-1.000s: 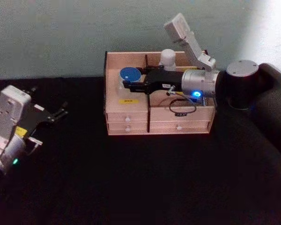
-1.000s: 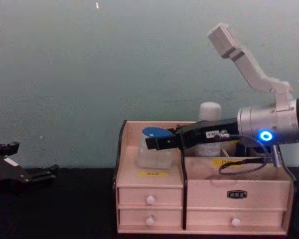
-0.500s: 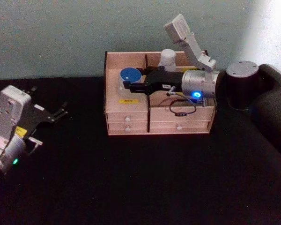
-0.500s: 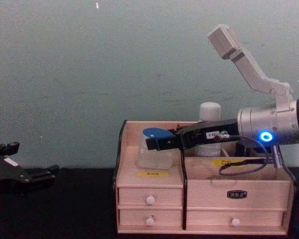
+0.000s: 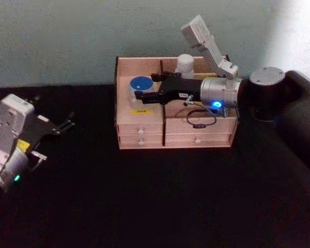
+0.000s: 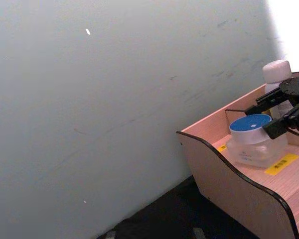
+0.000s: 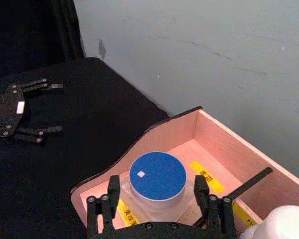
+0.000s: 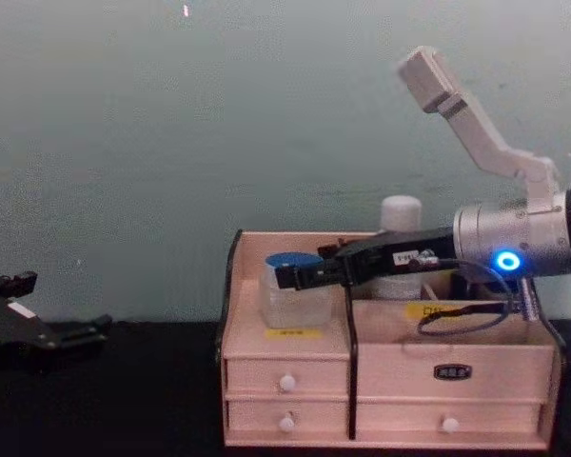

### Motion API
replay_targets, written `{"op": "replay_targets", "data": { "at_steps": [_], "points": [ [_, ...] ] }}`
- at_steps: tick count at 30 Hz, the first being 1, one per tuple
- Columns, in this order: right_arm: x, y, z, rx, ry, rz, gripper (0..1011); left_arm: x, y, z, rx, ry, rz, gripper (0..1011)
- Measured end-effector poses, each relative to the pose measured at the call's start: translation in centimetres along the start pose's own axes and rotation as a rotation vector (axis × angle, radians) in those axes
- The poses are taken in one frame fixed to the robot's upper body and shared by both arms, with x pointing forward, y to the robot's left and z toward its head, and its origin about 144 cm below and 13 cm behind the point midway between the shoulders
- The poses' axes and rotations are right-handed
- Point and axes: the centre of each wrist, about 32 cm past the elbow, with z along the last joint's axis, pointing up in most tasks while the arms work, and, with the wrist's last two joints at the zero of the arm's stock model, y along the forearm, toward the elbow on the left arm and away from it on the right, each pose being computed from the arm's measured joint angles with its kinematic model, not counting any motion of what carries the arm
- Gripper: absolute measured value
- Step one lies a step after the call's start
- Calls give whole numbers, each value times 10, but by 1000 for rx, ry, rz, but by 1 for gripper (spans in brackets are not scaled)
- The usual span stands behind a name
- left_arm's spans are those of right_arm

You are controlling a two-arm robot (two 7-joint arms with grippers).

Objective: Pick up the facial cleanser and watermelon frost from the table and place them into the tiered storage box.

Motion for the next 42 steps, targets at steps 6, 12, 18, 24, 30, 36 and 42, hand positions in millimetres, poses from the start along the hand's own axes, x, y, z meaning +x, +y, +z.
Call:
{"op": "replay_targets", "data": {
  "at_steps": [6, 12, 18, 24, 30, 36, 42],
  "points": [
    [0, 0, 0, 0, 0, 0, 1002, 0, 0, 0, 0, 0, 0, 1001],
    [0, 0, 0, 0, 0, 0, 1003, 0, 0, 0, 0, 0, 0, 1001],
    [-6, -6, 0, 42, -33, -18, 1003, 0, 0, 0, 0, 0, 0, 1001],
    [-17, -23, 4, 111, -74, -34, 1002, 0, 0, 0, 0, 0, 0, 1001],
    [-31, -60, 3, 165, -86, -21, 1002, 0, 0, 0, 0, 0, 0, 1001],
    [-40, -97, -4, 174, -76, -3, 1003, 0, 0, 0, 0, 0, 0, 1001],
    [-48, -136, -17, 150, -48, -12, 1002, 0, 0, 0, 0, 0, 0, 1001]
  ]
}}
